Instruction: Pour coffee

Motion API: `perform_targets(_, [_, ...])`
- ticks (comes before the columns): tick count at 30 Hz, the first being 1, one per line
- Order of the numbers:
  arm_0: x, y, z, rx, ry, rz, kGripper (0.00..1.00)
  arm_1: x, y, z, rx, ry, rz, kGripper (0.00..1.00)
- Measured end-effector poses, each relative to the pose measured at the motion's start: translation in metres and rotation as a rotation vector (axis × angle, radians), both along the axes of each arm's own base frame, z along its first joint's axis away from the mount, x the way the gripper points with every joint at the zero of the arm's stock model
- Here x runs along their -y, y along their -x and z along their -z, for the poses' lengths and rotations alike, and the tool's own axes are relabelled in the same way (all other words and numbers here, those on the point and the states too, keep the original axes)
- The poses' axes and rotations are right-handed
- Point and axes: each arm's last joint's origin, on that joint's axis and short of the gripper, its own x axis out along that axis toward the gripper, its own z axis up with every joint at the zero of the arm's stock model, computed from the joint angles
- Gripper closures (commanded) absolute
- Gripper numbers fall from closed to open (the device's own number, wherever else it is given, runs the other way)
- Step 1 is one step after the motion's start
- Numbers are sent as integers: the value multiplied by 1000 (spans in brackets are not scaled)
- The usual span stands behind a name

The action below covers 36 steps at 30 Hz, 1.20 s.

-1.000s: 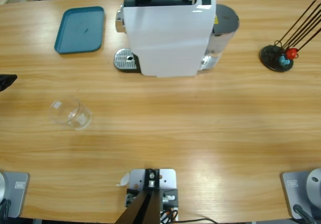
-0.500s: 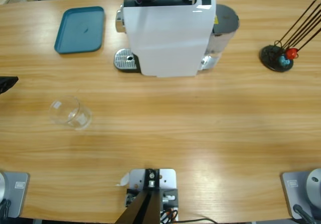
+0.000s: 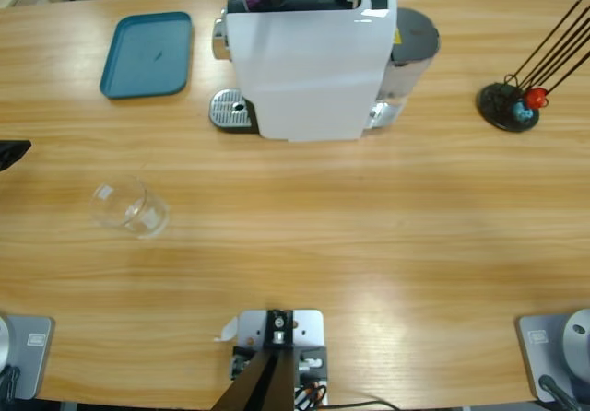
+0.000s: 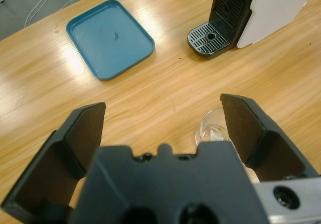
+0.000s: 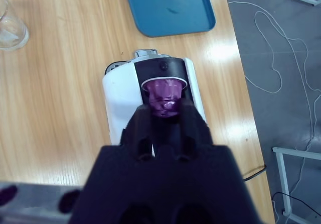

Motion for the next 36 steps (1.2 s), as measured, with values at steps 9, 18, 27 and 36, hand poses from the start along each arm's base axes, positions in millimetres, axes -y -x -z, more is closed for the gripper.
perform_targets(9, [0,0,0,0,0,0,0,-2,16,-15,32,-28,4,484])
perform_targets(18, [0,0,0,0,0,0,0,2,113,-49,-32,-172,-4,1000])
perform_targets(27, [-1,1,3,-14,-30,8,0,73,142,-11,-64,-386,718,1000])
perform_targets(36, [-2,2,3,-15,-33,8,7,100,67,-75,-114,-876,1020,1000])
